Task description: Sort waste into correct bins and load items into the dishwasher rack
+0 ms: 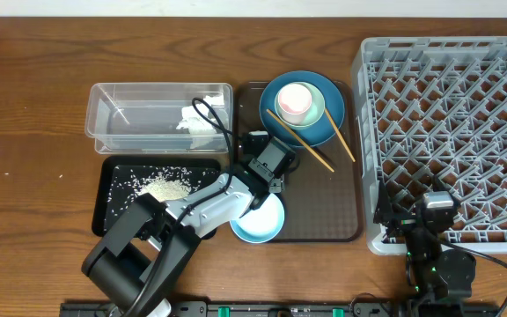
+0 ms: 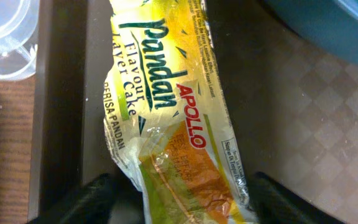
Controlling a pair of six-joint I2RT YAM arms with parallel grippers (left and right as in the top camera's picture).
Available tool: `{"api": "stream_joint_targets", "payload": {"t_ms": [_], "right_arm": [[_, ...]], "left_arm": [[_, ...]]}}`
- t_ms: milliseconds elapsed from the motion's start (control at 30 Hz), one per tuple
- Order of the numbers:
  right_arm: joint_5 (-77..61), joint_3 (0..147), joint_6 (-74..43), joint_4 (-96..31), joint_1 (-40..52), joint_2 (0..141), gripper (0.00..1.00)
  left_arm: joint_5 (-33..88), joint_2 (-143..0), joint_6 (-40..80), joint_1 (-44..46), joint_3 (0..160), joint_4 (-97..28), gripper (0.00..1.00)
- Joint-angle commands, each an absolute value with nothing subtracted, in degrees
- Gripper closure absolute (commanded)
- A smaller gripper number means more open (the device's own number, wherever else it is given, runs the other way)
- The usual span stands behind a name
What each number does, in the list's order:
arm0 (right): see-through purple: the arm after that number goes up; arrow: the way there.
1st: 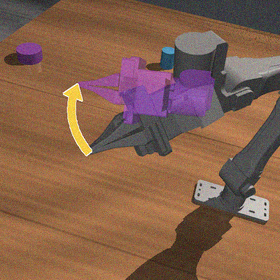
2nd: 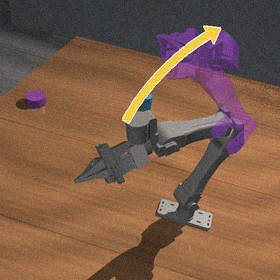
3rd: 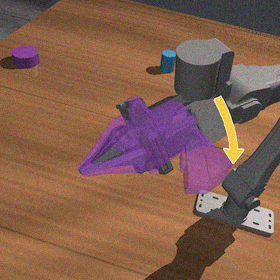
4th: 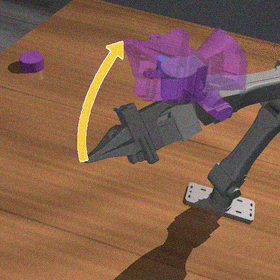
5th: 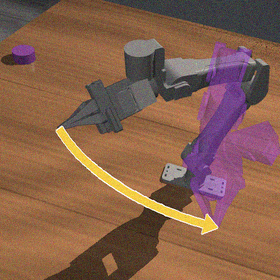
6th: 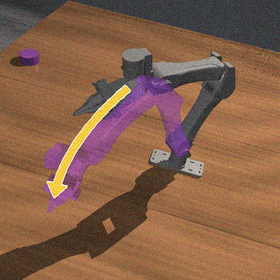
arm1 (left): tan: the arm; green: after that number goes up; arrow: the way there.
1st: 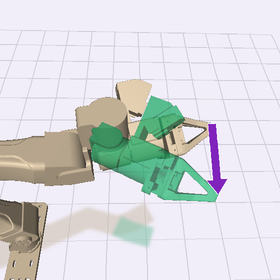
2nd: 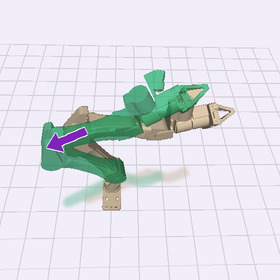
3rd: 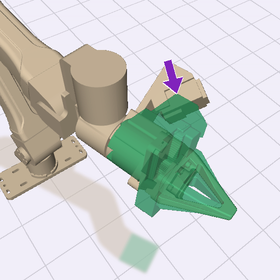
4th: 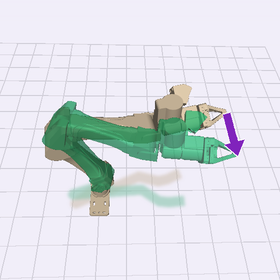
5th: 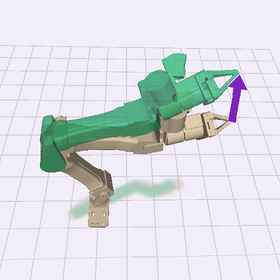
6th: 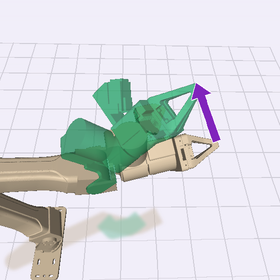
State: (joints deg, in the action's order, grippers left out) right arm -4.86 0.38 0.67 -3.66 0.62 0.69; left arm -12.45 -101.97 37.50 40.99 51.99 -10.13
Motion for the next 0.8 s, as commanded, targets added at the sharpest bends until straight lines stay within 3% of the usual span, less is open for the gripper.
{"api": "stream_joint_targets", "payload": {"t_ms": [0, 367, 533, 667, 767], "right_arm": [[-4.5, 0.3, 0.9, -3.9, 1.1, 0.6, 0.01], [-4.5, 0.3, 0.9, -3.9, 1.1, 0.6, 0.01], [-4.5, 0.3, 0.9, -3.9, 1.1, 0.6, 0.01], [-4.5, 0.3, 0.9, -3.9, 1.1, 0.6, 0.01], [-4.5, 0.3, 0.9, -3.9, 1.1, 0.6, 0.01]], "left_arm": [[-13.8, -102.9, 35.6, 41.1, 51.6, -10.4, 0.37], [-13.8, -102.9, 35.6, 41.1, 51.6, -10.6, 0.68], [-14.0, -102.1, 32.6, 41.1, 51.7, -10.6, 0.76], [-14.7, -99.4, 29.8, 41.1, 51.9, -10.6, 0.93], [-14.7, -96.4, 29.6, 41.1, 52.0, -11.0, 0.94]]}}
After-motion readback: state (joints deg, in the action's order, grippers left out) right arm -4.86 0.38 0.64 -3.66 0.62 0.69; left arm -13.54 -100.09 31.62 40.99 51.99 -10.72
